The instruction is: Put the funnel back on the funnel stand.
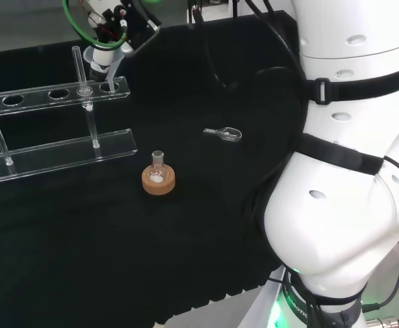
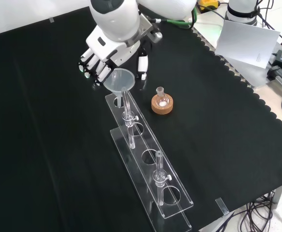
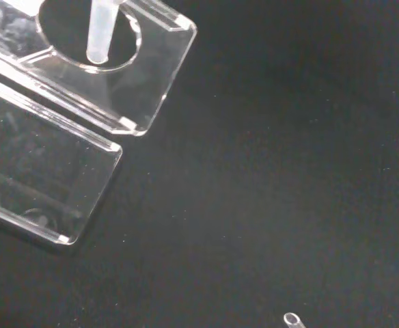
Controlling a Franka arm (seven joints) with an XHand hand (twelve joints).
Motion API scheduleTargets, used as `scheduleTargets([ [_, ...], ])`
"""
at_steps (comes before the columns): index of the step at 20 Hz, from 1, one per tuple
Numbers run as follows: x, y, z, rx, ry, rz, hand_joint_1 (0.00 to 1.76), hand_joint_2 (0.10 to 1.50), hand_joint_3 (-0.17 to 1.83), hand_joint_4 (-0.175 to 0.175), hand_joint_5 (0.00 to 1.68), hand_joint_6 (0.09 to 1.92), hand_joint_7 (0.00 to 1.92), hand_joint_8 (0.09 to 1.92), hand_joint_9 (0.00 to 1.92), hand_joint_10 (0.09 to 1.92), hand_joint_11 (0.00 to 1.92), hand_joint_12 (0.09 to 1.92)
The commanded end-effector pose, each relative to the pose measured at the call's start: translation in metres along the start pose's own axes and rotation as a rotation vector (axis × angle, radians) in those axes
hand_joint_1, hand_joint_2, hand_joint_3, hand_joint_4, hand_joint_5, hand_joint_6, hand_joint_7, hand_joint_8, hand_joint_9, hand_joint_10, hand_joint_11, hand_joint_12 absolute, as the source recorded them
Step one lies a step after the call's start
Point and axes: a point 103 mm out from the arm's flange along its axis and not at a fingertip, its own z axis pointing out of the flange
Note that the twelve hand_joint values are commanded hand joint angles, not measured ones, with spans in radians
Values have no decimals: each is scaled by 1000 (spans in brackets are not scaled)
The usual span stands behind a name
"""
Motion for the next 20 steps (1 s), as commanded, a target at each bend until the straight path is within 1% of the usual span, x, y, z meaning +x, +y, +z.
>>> scheduleTargets([
  [1,5,2,7,11,16,-8,632,811,29,-8,693,87,888,496,337,685,0,1029],
  [9,9,4,15,22,29,-17,629,813,30,-9,693,87,888,494,338,684,0,1027],
  [14,12,5,16,36,21,-17,625,815,31,-9,691,87,882,490,338,682,0,1025],
  [17,14,6,16,35,25,-23,615,818,32,-2,680,87,833,469,338,681,0,1025],
  [20,12,6,16,39,25,-22,588,819,33,3,631,87,769,444,332,679,0,1023],
])
